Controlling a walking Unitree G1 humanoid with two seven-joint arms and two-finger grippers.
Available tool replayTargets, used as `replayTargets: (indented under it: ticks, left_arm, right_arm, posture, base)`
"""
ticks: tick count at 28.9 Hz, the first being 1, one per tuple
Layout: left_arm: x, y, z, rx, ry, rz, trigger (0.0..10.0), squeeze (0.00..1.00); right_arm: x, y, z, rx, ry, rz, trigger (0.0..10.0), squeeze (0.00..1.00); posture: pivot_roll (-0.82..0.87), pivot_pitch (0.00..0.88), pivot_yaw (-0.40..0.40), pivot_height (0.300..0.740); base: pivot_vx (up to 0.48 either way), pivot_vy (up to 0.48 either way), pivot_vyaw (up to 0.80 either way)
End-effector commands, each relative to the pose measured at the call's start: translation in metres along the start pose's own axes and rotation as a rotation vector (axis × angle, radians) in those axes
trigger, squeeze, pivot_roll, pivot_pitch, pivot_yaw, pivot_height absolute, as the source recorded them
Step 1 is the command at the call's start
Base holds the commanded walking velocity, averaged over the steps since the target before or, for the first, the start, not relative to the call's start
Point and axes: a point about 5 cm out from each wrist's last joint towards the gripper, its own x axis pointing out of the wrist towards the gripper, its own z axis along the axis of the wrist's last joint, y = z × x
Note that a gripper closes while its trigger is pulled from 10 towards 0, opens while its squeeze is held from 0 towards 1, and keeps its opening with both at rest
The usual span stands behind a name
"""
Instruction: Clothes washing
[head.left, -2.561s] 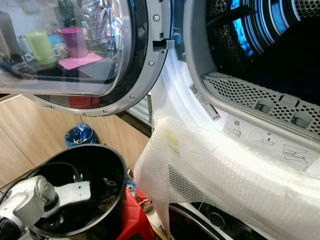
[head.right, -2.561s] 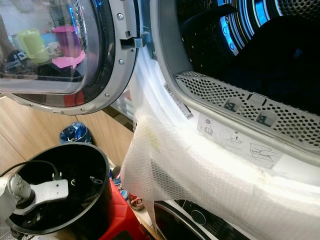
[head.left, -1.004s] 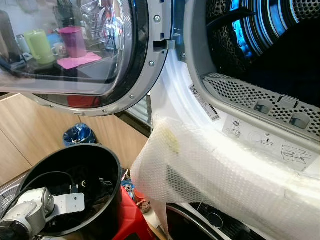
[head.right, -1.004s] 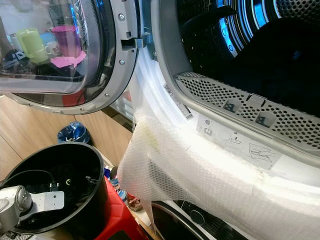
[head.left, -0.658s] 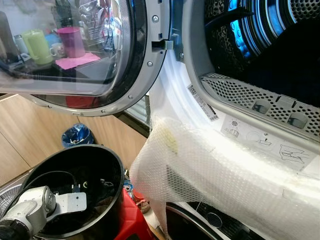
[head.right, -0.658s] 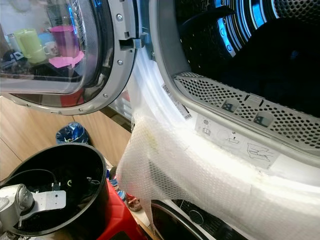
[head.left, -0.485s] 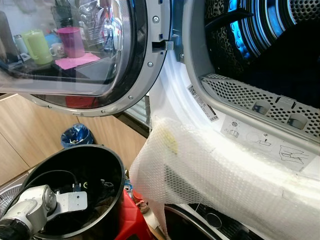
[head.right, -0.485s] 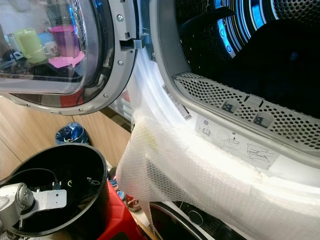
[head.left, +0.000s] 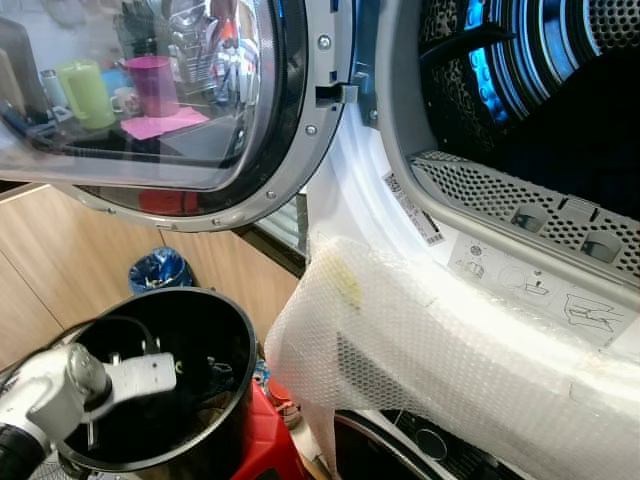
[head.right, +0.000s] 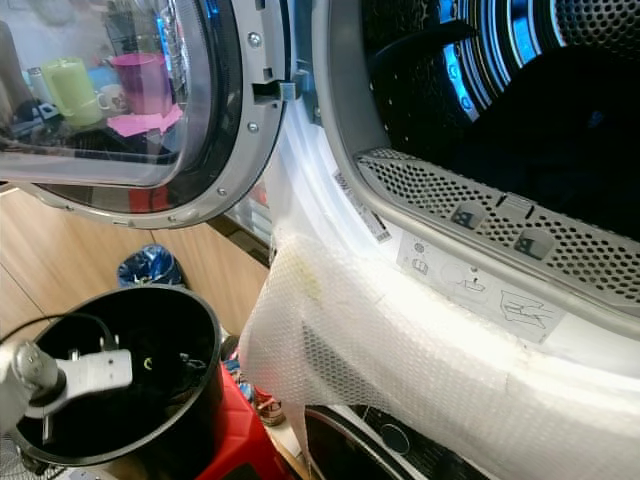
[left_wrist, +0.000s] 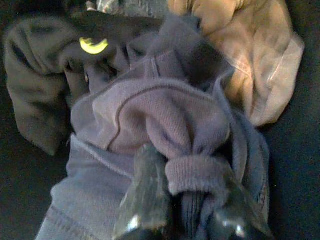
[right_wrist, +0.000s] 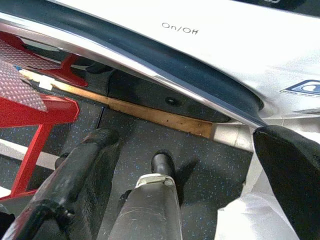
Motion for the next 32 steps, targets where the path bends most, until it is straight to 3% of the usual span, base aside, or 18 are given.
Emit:
replayTargets:
  ticks: [1, 8, 9, 10, 11, 12, 13, 15, 16, 22, 24, 28, 30, 32]
  left_arm:
    - [-0.012, 0.008, 0.011, -0.023, -0.08, 0.016, 0.0, 0.0]
    - [-0.039, 0.023, 0.038, -0.005, -0.259, 0.053, 0.0, 0.0]
    - [-0.054, 0.03, 0.063, -0.006, -0.428, 0.049, 0.0, 0.0]
    - [-0.054, 0.03, 0.063, -0.006, -0.428, 0.049, 0.0, 0.0]
    - [-0.065, 0.031, 0.082, -0.007, -0.558, 0.024, 0.0, 0.0]
    - [-0.065, 0.031, 0.082, -0.007, -0.558, 0.024, 0.0, 0.0]
    - [-0.072, 0.027, 0.098, 0.007, -0.654, -0.021, 0.0, 0.0]
    - [-0.077, 0.026, 0.114, 0.016, -0.739, -0.049, 0.0, 0.0]
    - [-0.08, 0.022, 0.129, 0.03, -0.803, -0.091, 0.0, 0.0]
    - [-0.077, 0.004, 0.167, 0.103, -0.912, -0.196, 0.0, 0.0]
    - [-0.082, -0.01, 0.189, 0.129, -1.007, -0.295, 0.0, 0.0]
    - [-0.091, -0.024, 0.209, 0.132, -1.114, -0.407, 0.0, 0.0]
    - [-0.091, -0.043, 0.227, 0.157, -1.167, -0.509, 0.0, 0.0]
    - [-0.087, -0.055, 0.24, 0.114, -1.22, -0.582, 0.0, 0.0]
  right_arm:
    - [0.0, 0.002, -0.004, 0.014, 0.022, -0.001, 10.0, 0.0]
    - [0.0, 0.002, -0.003, 0.025, 0.019, 0.001, 10.0, 0.0]
    - [0.0, 0.001, -0.003, 0.023, 0.018, 0.001, 10.0, 0.0]
    - [0.0, 0.001, -0.003, 0.023, 0.018, 0.001, 10.0, 0.0]
    - [0.0, 0.0, -0.003, 0.021, 0.017, 0.002, 10.0, 0.0]
    - [0.0, 0.0, -0.003, 0.021, 0.017, 0.002, 10.0, 0.0]
    - [0.0, 0.0, -0.002, 0.021, 0.009, 0.005, 10.0, 0.0]
    - [0.0, 0.0, -0.001, 0.042, 0.002, 0.005, 10.0, 0.0]
    - [0.0, 0.001, 0.0, 0.038, 0.003, 0.005, 10.0, 0.0]
    - [0.0, 0.005, -0.002, 0.005, 0.014, 0.019, 10.0, 0.0]
    - [0.0, 0.006, -0.002, 0.014, 0.011, 0.021, 10.0, 0.0]
    - [0.0, 0.005, -0.003, 0.02, 0.01, 0.022, 10.0, 0.0]
    - [-0.001, 0.004, -0.005, 0.019, 0.015, 0.024, 10.0, 0.0]
    - [-0.001, 0.004, -0.006, 0.005, 0.023, 0.02, 10.0, 0.0]
  posture:
    - [0.22, 0.0, -0.007, 0.74]
    - [0.23, 0.004, -0.016, 0.74]
    - [0.24, 0.004, -0.013, 0.74]
    - [0.24, 0.004, -0.013, 0.74]
    - [0.24, 0.004, -0.013, 0.74]
    - [0.24, 0.004, -0.013, 0.74]
    - [0.24, 0.004, -0.013, 0.74]
    - [0.23, 0.002, -0.006, 0.74]
    - [0.23, 0.002, -0.004, 0.74]
    - [0.22, 0.005, 0.008, 0.74]
    - [0.22, 0.007, 0.013, 0.74]
    - [0.22, 0.009, 0.017, 0.74]
    - [0.22, 0.012, 0.021, 0.74]
    - [0.21, 0.01, 0.028, 0.74]
  base:
    - [0.0, 0.0, 0.0]
    - [0.0, 0.0, 0.0]
    - [0.0, 0.0, 0.0]
    - [0.0, 0.0, 0.0]
    - [0.0, 0.0, 0.0]
    - [0.0, 0.0, 0.0]
    - [0.0, 0.0, 0.0]
    - [0.0, 0.0, 0.0]
    - [0.0, 0.0, 0.0]
    - [0.0, 0.0, 0.0]
    - [0.0, 0.0, 0.0]
    - [0.0, 0.0, 0.0]
    - [0.0, 0.0, 0.0]
    - [0.0, 0.0, 0.0]
